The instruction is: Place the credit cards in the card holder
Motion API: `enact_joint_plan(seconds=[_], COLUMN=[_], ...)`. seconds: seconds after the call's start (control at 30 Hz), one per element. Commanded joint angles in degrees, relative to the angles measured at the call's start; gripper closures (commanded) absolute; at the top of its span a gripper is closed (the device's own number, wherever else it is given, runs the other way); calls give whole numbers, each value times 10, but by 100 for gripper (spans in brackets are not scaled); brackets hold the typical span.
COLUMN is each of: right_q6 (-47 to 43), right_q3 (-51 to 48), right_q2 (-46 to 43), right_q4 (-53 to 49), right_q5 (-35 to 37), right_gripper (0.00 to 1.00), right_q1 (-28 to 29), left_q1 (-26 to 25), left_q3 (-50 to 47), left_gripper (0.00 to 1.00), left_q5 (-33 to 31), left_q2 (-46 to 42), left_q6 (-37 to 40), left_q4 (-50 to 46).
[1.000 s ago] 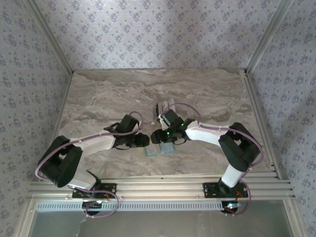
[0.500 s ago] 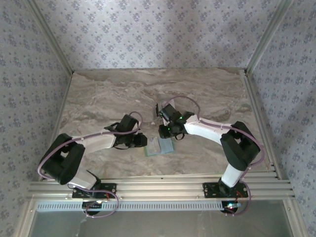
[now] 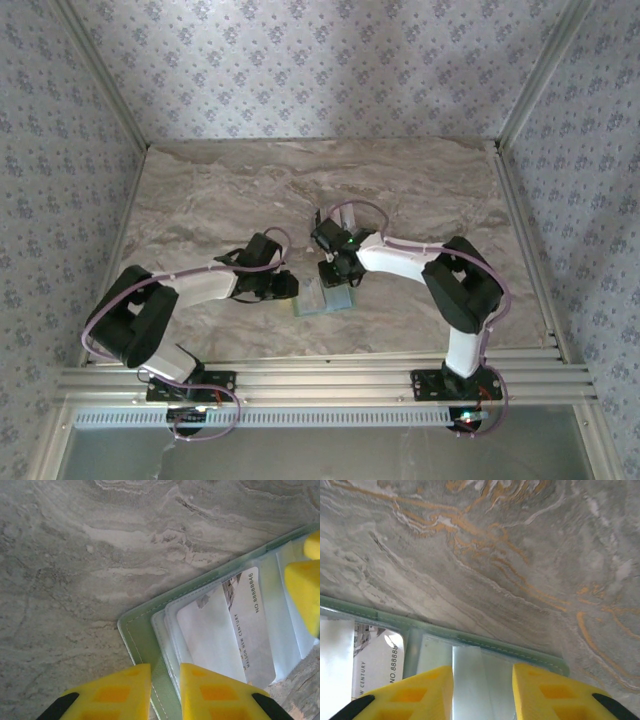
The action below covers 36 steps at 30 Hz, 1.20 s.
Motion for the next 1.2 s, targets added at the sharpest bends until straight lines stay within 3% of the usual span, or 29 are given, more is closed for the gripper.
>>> enact_joint_plan(seconds=[0.0,0.17,0.3,0.6,0.83,1.17], right_q6=[-8,-8,-8,-11,-24,-3], right_q3=[14,11,6,11,3,-11], right_q2=[14,16,9,-13,-28,-21], right_q4=[-25,-24,-16,-15,16,62], right_q5=[27,26,18,9,-78,-184], right_gripper=[61,65,78,99,100,93], right_q1=[8,12,14,15,14,10], left_q1=[2,3,3,3,2,2], left_q3=[-2,-2,0,1,2,2], left_gripper=[78,78,78,78,78,78], left_q5=[14,13,13,13,12,13], left_q2=[9,9,13,20,22,23], left_q6=[10,11,11,12,12,11], left_q4=[2,2,1,2,1,1])
